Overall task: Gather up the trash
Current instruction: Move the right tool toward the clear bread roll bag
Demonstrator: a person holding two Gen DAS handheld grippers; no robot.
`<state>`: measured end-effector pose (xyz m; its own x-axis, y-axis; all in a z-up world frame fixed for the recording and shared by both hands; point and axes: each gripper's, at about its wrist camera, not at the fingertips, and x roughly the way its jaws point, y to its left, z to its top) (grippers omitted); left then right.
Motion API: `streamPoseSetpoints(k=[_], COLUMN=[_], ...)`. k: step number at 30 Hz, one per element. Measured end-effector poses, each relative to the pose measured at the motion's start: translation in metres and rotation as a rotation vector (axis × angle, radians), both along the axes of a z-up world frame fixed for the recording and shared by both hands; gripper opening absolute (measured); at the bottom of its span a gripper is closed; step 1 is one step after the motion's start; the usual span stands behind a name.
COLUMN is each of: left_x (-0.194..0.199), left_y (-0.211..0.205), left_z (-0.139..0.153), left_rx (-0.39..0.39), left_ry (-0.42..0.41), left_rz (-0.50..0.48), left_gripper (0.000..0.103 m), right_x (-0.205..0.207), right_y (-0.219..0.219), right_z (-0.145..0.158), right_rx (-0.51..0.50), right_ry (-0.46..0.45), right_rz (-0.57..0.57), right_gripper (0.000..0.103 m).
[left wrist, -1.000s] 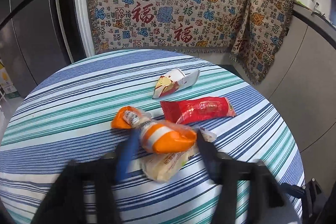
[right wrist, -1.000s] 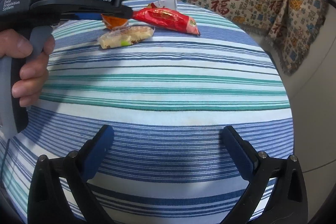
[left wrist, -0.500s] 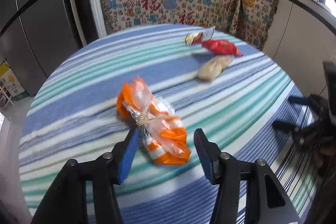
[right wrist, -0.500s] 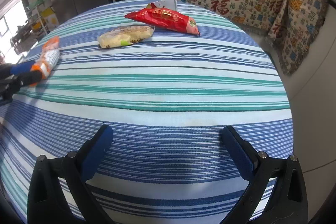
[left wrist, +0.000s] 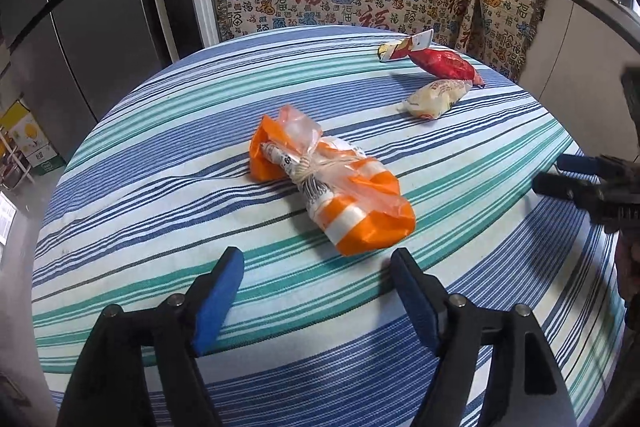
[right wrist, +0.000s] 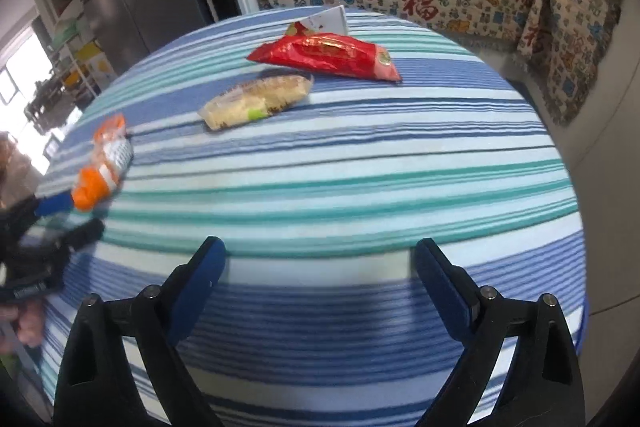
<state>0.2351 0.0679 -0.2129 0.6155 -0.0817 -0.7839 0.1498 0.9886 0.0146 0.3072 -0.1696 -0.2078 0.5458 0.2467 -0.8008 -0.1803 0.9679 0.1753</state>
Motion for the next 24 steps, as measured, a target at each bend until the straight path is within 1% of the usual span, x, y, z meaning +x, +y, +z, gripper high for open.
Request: streamPoseSetpoints(k=[2, 3, 5, 7, 9, 10, 11, 12, 14, 15, 16, 17, 19, 22, 23, 24], left_x=[0.000, 0.000, 0.002, 0.002, 0.002, 0.002, 0.003, 0.003, 0.004, 0.004, 0.004, 0.004, 0.003, 0.003, 0.003, 0.003], left_y=[0.001, 0.000, 0.000, -0.001, -0.001, -0.001, -0.001, -0.001, -0.002, -0.002, -0.002, -0.003, -0.003, -0.003, -0.003, -0.003], left_z=[-0.001, -0.001, -0.002, -0.003, -0.003, -0.003, -0.003, -0.003, -0.003, -0.003, -0.003, -0.003, -0.004, -0.004, -0.004, -0.004], left_rx=[-0.003, -0.003, -0.003, -0.004, -0.001, 0.000, -0.001, -0.001, -0.001, -0.001, -0.001, 0.000, 0.000, 0.003, 0.005, 0.007], left_ry=[0.000, 0.000, 0.000, -0.001, -0.001, -0.001, 0.000, 0.000, 0.000, 0.000, 0.000, 0.000, 0.000, 0.000, 0.001, 0.003], left_rz=[0.002, 0.005, 0.007, 0.008, 0.009, 0.009, 0.008, 0.007, 0.006, 0.006, 0.006, 0.006, 0.006, 0.006, 0.006, 0.005], left_gripper=[0.079, 0.079, 0.079, 0.079, 0.079, 0.079, 0.079, 0.079, 0.079, 0.079, 0.079, 0.079, 0.079, 0.080, 0.082, 0.084], right_x=[0.021, 0.032, 0.054, 0.073, 0.087, 0.092, 0.095, 0.095, 0.092, 0.088, 0.084, 0.077, 0.060, 0.034, 0.027, 0.018], right_y=[0.016, 0.024, 0.041, 0.050, 0.053, 0.054, 0.057, 0.059, 0.060, 0.058, 0.054, 0.051, 0.041, 0.018, 0.011, 0.004], right_z=[0.002, 0.002, 0.005, 0.004, 0.003, 0.002, 0.003, 0.003, 0.004, 0.004, 0.005, 0.007, 0.009, 0.009, 0.009, 0.008], right_rx=[0.059, 0.078, 0.109, 0.118, 0.141, 0.130, 0.094, 0.045, -0.005, -0.013, -0.014, -0.034, -0.112, -0.189, -0.204, -0.231], right_ry=[0.032, 0.040, 0.043, 0.055, 0.062, 0.061, 0.058, 0.050, 0.035, 0.034, 0.032, 0.029, 0.016, 0.005, -0.006, -0.022], right_rz=[-0.005, -0.011, -0.046, -0.104, -0.187, -0.215, -0.223, -0.220, -0.167, -0.139, -0.102, -0.065, 0.014, 0.069, 0.078, 0.078], right_gripper=[0.091, 0.088, 0.086, 0.086, 0.088, 0.087, 0.080, 0.061, 0.046, 0.035, 0.029, 0.027, 0.027, 0.027, 0.028, 0.033])
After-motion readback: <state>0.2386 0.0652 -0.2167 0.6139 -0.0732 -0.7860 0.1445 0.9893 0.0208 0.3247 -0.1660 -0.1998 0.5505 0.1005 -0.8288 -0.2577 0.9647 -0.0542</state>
